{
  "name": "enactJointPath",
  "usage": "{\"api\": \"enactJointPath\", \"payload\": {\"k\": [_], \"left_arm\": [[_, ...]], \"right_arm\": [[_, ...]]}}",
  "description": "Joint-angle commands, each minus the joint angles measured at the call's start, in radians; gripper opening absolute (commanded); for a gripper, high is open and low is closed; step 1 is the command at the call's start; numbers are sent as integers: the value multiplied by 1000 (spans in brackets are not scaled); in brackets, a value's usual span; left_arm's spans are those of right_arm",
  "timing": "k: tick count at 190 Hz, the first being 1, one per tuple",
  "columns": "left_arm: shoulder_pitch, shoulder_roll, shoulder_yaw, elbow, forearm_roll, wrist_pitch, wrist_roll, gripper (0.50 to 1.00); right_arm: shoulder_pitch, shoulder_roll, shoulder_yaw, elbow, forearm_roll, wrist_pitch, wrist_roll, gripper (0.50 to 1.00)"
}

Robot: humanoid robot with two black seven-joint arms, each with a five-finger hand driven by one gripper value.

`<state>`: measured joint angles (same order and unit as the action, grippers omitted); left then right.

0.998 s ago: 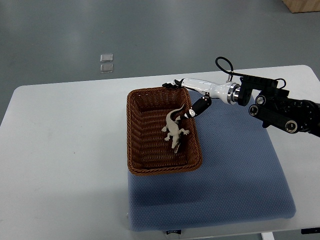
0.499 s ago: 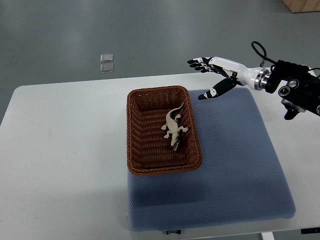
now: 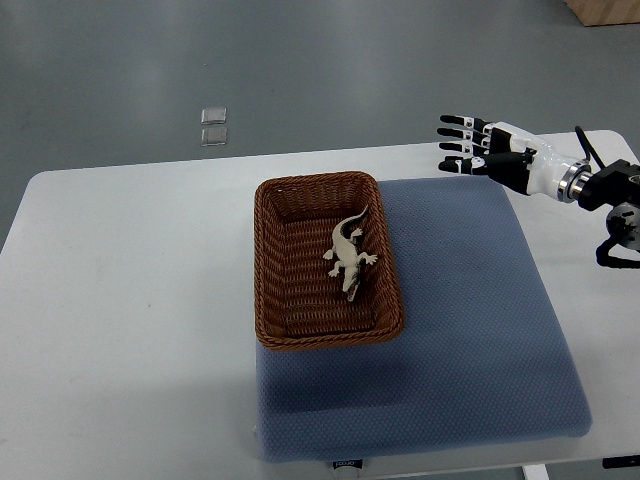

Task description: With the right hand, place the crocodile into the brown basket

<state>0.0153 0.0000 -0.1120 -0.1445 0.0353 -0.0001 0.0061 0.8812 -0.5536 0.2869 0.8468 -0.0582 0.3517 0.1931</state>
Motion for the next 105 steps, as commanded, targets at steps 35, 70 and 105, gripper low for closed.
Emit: {"api": "enactJointPath", "payload": {"k": [35,70,105], "left_arm": [[0,0,0,0,0,0,0,1000],[0,0,0,0,0,0,0,1000],[0,0,0,0,0,0,0,1000]], "right_arm": [[-41,31,1,-54,307,-7,-77,932],[-41,34,28,-89,307,-3,-64,932],[-56,61,31,-92,304,-8,-63,932]]}}
